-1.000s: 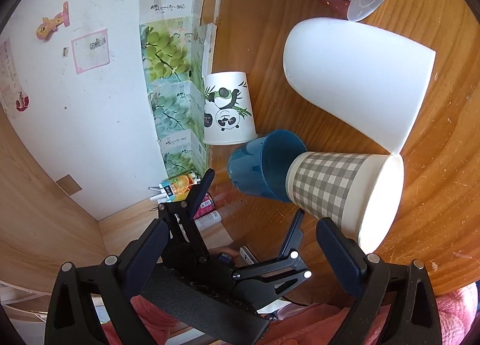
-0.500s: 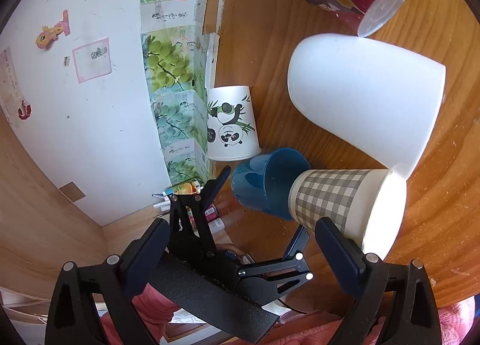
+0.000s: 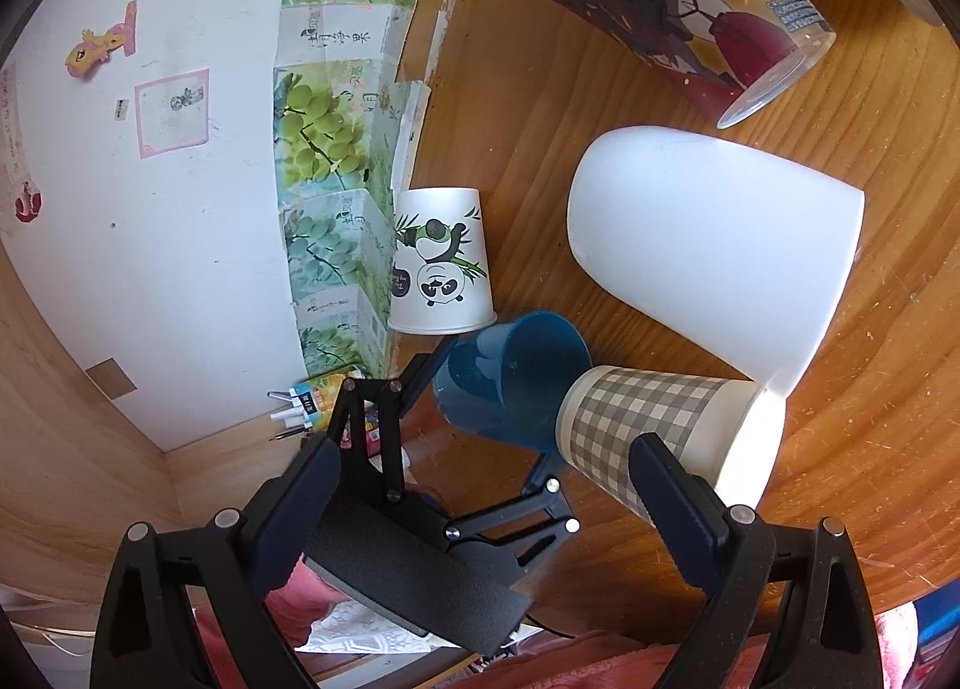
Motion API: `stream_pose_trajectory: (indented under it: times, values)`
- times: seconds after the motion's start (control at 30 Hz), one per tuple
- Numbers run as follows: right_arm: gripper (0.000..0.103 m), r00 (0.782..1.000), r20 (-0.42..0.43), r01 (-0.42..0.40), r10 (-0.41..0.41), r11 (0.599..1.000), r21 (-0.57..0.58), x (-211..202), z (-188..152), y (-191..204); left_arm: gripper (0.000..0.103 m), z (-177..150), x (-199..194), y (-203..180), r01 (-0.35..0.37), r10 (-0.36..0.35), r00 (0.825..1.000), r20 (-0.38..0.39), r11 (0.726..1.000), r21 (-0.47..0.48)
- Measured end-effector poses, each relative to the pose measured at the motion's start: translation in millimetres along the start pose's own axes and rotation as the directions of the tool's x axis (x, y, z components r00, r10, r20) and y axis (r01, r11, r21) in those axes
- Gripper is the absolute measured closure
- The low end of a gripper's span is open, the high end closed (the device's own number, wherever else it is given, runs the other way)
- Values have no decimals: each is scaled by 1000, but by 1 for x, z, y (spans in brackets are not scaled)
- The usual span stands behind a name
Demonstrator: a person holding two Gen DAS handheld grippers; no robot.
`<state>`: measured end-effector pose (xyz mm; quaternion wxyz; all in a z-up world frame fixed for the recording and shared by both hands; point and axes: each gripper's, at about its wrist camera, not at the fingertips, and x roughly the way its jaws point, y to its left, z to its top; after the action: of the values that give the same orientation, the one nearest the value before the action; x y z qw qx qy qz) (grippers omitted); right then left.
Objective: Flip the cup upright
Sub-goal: 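Lower the left gripper around the blue cup's body and close it, then lift the blue cup with the left gripper and rotate it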
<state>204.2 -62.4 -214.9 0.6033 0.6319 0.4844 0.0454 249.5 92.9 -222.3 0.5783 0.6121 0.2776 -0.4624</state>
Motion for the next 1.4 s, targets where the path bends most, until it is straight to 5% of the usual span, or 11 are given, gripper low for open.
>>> stream_pose_trajectory:
  times: [0.67, 1.17, 1.4]
  values:
    - [6, 996, 0, 85, -86, 992, -88, -5, -13, 12, 24, -12, -8, 0, -1, -7, 999, -51, 990, -144]
    - [6, 988, -21, 148, -155, 969, -196, -11, -52, 36, 25, -42, -48, -32, 17, -57, 993, -105, 935, -354]
    - [6, 980, 33, 195, -194, 933, -302, -28, -83, 42, 25, -50, -74, -52, 9, -67, 991, -113, 891, -454]
